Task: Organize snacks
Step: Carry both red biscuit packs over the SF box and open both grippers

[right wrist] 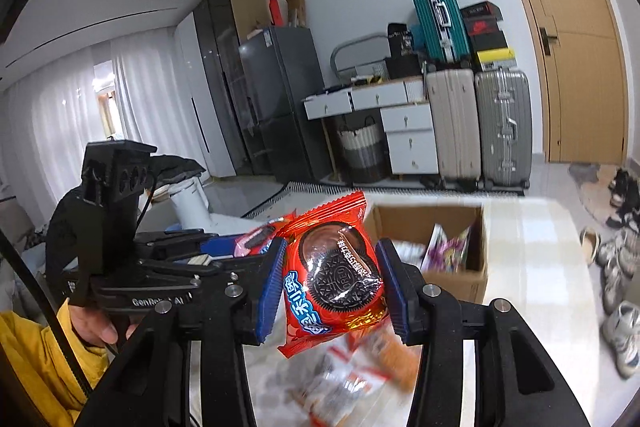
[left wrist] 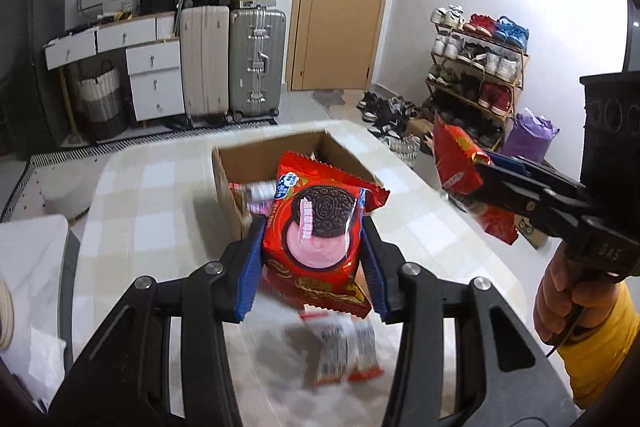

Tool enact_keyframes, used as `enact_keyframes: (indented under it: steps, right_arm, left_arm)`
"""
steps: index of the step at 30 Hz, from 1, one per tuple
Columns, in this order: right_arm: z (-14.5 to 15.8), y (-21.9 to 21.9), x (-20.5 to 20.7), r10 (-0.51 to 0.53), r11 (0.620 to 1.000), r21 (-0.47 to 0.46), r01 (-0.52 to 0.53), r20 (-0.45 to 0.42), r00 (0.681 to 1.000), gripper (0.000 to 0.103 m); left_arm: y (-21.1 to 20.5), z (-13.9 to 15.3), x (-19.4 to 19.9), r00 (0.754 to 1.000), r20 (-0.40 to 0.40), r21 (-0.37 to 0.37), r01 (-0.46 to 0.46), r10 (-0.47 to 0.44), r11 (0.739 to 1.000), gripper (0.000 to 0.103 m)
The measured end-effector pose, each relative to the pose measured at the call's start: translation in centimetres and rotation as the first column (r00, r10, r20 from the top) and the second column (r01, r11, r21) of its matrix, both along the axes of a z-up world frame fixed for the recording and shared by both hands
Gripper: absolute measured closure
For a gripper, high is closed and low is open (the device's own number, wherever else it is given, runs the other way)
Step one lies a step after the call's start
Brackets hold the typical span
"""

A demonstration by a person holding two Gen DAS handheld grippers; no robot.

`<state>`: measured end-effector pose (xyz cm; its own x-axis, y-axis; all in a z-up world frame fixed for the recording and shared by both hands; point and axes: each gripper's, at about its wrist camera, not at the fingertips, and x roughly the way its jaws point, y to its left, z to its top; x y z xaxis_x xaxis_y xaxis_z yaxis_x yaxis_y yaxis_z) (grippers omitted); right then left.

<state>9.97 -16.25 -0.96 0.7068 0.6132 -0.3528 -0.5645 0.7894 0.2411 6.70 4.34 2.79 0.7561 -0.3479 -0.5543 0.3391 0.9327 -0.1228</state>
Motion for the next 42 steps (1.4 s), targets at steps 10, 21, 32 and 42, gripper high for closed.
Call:
enact_keyframes:
  steps: [10, 21, 32, 42]
  right_arm:
    - [3.1, -0.7, 7.6, -0.032, 0.999, 0.021, 0.033, -0.008, 0.999, 0.057]
    - [2.7, -0.1, 15.9, -0.063, 0.998, 0.008, 0.064, -0.078, 0.995, 0.057]
    - [-2.5, 1.1, 23.2, -0.087, 0.996, -0.038, 0.079, -0.25, 0.964, 0.057]
    - [-7.2, 1.8, 26.0, -0.112, 0.989, -0.13, 0.074, -0.311, 0.944, 0.057]
  left_arm:
    - [-1.0, 3.0, 8.3, 0.999, -0.018, 0.006, -0.041, 0.041, 0.999, 0.061]
    - [-2.2, 1.7, 19.4, 0.992, -0.094, 0.004, -0.08, 0.08, 0.997, 0.061]
    - [-3.7, -5.4, 29.3, 0.967, -0.236, 0.044, -0.088, 0.096, 0.995, 0.061]
    - [-4.1, -11.1, 34.9, 0.946, -0.312, 0.061, -0.077, 0.092, 0.995, 0.061]
